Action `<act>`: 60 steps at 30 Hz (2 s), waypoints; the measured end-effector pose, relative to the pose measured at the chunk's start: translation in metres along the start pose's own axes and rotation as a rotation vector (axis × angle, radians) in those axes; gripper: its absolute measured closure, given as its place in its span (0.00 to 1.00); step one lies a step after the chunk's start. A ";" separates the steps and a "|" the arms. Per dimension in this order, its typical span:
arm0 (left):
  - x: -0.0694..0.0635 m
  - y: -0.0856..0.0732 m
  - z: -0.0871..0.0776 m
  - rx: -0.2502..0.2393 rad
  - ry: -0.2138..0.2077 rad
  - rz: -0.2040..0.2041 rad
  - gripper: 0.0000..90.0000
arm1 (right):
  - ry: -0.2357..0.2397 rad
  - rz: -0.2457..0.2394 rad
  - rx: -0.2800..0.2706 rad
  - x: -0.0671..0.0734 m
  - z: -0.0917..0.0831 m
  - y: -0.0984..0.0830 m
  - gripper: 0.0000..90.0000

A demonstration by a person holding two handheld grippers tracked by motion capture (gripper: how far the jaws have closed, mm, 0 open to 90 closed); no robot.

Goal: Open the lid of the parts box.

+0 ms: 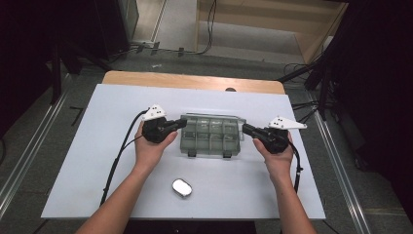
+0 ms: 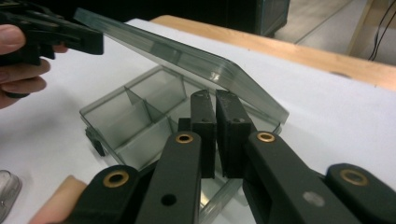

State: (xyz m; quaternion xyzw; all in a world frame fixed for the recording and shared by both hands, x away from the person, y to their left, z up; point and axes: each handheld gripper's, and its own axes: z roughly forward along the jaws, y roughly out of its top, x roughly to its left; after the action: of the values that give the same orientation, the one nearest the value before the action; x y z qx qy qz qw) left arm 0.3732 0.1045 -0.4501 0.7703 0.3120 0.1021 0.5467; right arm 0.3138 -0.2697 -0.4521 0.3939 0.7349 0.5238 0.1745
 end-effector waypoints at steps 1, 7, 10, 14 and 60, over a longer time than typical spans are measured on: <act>0.001 0.003 0.001 -0.006 0.002 0.001 0.99 | 0.003 -0.001 -0.011 -0.001 -0.001 0.001 0.91; 0.006 0.011 0.008 -0.031 0.002 -0.023 0.99 | -0.019 0.042 -0.066 -0.010 -0.004 0.004 0.58; 0.007 0.013 0.010 -0.041 0.006 -0.032 0.99 | -0.012 0.076 -0.080 -0.015 0.000 0.005 0.44; 0.009 0.016 0.012 -0.049 0.012 -0.038 0.99 | -0.047 0.080 -0.095 -0.017 0.007 0.008 0.22; 0.022 0.029 0.007 -0.101 0.109 -0.045 0.87 | -0.251 0.161 -0.157 -0.029 0.054 0.035 0.88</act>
State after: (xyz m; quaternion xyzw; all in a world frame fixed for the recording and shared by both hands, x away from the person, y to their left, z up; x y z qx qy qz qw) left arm 0.4049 0.1059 -0.4312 0.7280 0.3528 0.1470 0.5692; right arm 0.3821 -0.2524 -0.4460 0.4989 0.6301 0.5387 0.2526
